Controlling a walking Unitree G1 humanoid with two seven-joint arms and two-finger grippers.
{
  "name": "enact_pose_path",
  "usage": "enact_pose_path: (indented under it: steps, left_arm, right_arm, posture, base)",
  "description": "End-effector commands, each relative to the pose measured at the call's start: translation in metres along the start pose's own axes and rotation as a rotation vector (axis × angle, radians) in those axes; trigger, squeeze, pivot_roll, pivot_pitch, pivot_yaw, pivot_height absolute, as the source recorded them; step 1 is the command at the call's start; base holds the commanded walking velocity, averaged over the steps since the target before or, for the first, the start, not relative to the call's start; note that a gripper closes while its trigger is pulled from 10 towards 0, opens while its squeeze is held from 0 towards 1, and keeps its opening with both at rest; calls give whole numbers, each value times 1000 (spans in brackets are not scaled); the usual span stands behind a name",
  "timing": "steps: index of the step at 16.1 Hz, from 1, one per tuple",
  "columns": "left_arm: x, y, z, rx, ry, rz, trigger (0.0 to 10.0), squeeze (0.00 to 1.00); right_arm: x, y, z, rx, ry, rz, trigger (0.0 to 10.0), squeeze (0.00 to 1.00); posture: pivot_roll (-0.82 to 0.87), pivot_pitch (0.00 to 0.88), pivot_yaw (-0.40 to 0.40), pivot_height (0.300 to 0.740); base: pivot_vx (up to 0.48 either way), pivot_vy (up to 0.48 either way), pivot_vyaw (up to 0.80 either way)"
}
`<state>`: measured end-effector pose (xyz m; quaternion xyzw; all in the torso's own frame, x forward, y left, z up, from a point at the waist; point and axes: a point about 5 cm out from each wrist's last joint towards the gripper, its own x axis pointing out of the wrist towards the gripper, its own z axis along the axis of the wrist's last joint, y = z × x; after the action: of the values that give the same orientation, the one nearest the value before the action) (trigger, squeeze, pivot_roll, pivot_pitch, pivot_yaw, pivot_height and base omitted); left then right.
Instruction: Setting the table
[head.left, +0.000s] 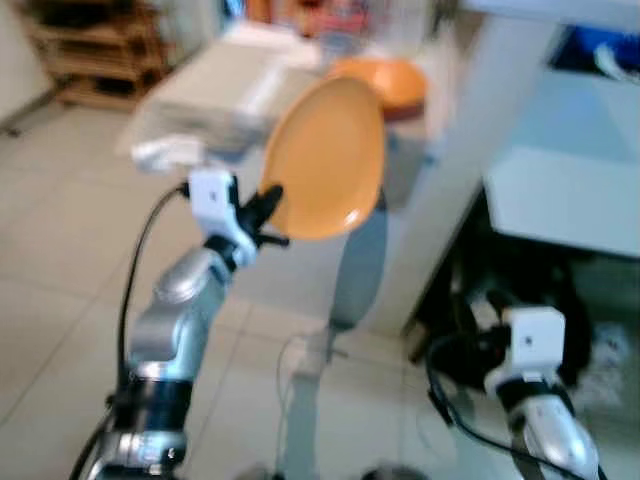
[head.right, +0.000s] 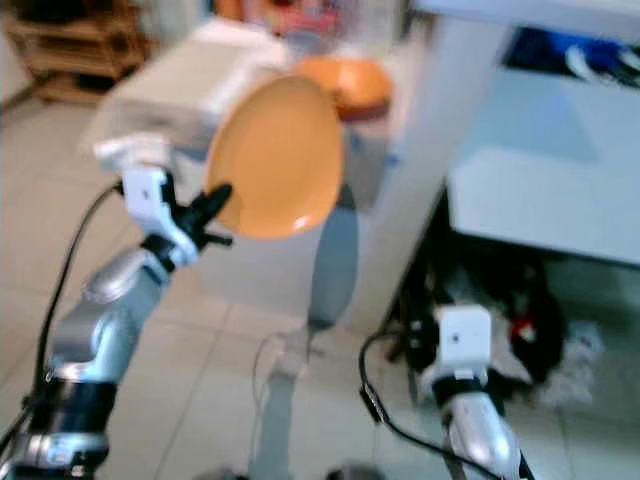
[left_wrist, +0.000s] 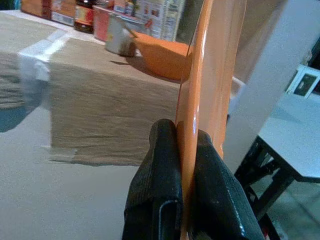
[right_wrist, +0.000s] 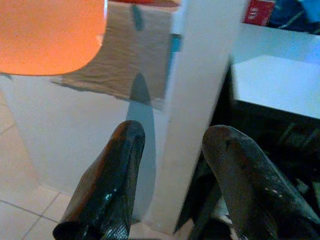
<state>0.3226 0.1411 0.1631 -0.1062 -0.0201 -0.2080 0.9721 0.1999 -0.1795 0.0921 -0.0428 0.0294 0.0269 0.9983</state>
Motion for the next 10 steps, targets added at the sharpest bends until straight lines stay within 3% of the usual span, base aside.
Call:
enact_pose_path:
  steps: [1, 6, 10]
  left_arm:
    - [3, -8, 13, 24, -59, -36, 0, 0]
    - [6, -16, 11, 46, -61, -75, 0, 0]
    - [8, -16, 9, 54, -58, -77, 0, 0]
  right_arm:
    - [0, -3, 5, -4, -19, -14, 10000, 0]
    - [0, -4, 6, -34, -25, -33, 10000, 0]
    - [0, -6, 6, -27, -32, -47, 10000, 0]
  posture:
    - [-74, 47, 31, 740]
    - [-81, 33, 33, 740]
    - [-86, 26, 37, 740]
  base:
    - [0, -454, 0]
    - [0, -452, 0]
    - [0, -438, -589]
